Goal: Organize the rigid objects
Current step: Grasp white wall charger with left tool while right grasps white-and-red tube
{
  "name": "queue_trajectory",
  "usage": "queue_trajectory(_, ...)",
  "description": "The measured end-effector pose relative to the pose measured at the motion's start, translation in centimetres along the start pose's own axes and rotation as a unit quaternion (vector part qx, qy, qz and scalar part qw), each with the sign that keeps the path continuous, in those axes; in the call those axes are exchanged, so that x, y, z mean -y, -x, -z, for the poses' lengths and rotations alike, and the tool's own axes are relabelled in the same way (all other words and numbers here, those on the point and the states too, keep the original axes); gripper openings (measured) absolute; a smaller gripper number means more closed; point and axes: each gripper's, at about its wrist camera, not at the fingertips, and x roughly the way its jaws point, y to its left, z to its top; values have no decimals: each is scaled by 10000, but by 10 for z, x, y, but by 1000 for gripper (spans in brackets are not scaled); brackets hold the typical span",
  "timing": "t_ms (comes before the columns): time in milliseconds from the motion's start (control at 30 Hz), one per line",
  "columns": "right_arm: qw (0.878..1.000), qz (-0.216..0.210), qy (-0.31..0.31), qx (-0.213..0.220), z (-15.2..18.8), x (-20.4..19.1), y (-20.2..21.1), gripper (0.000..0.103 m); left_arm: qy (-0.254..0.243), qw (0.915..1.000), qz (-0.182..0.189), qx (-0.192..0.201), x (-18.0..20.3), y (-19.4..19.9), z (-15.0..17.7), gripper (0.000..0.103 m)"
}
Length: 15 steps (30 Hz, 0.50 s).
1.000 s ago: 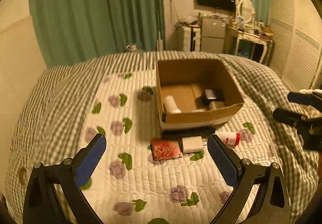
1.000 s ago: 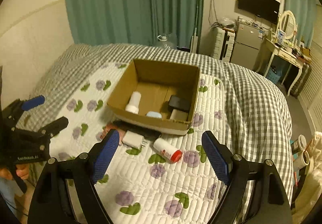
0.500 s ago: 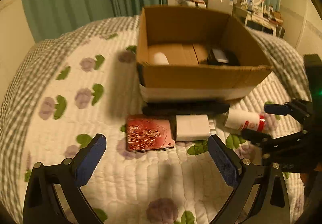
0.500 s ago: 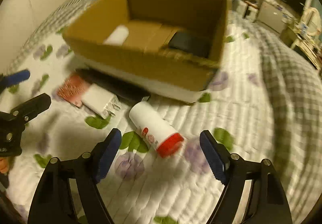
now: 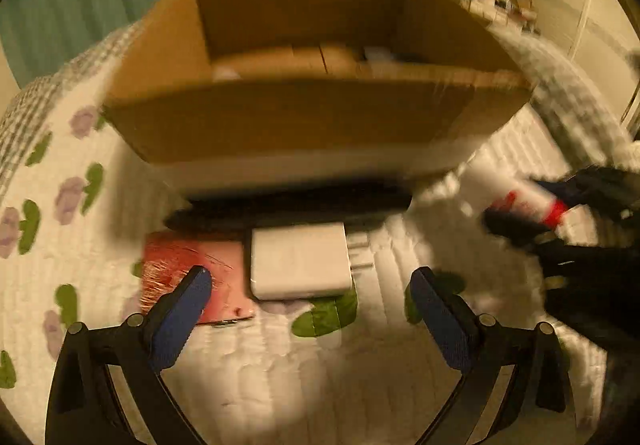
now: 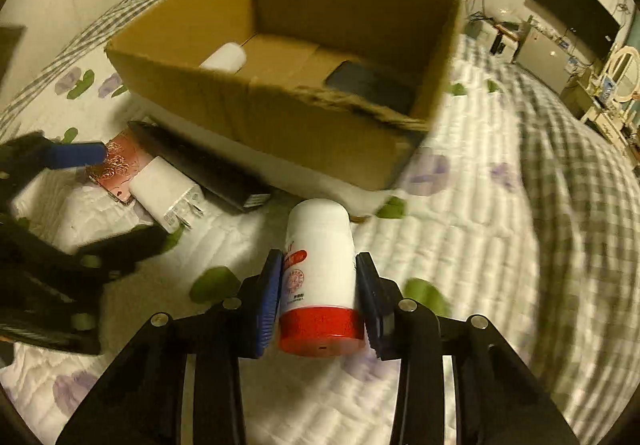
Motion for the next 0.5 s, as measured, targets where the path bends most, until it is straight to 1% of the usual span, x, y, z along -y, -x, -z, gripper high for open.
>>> queue_trajectory(33, 10000, 6, 17, -24, 2, 3, 3, 36, 23, 9999, -13, -109, 1, -7, 1, 81)
queue_trajectory(100, 9999, 94, 49, -25, 5, 6, 8, 36, 89, 9999, -9, -73, 1, -13, -1, 81)
queue_trajectory(167, 9999, 110, 22, -9, 3, 9, 12, 36, 118, 9999, 54, -48, 3, -16, -4, 73)
queue_trajectory(200, 10000, 86, 0, -2, -1, 8, 11, 36, 151, 9998, 80, -118, 2, -21, -6, 69)
queue_trajectory(267, 10000, 81, 24, 34, -2, 6, 13, 36, 243, 9993, 189, -208, -1, -27, -7, 69)
queue_trajectory(300, 9999, 86, 61, 43, -3, 4, 13, 36, 295, 9991, 244, -193, -4, -26, -6, 69)
queue_trajectory(433, 10000, 36, 67, 26, -5, -5, 15, 36, 250, 9988, 370, -176, -7, -10, -1, 68)
queue_trajectory(500, 9999, 74, 118, 3, -6, -10, 18, 36, 256, 9987, 422, -118, -7, 4, 5, 68)
